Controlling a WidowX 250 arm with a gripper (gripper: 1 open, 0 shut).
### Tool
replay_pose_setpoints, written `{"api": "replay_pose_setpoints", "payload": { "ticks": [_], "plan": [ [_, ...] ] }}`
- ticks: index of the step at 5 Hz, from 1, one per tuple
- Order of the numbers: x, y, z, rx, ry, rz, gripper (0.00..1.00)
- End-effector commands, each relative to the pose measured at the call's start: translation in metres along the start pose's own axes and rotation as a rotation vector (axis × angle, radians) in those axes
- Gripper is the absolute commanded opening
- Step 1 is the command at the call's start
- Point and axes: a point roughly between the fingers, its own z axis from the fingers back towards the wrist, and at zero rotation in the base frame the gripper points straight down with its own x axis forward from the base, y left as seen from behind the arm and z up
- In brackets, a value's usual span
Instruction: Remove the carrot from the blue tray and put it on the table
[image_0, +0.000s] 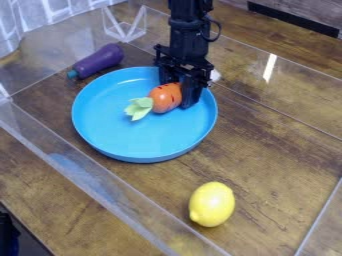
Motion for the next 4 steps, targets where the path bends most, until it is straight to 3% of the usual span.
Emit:
{"api": "replay_pose_setpoints", "payload": {
  "ticks": [1, 3, 4],
  "plan": [
    [0.009, -0.001, 0.05, 0.032, -0.076, 0.008, 0.0],
    [0.017, -0.015, 0.131, 0.055, -0.146, 0.041, 0.0],
    [0.017, -0.038, 0.139, 0.051, -0.157, 0.004, 0.0]
  ]
}}
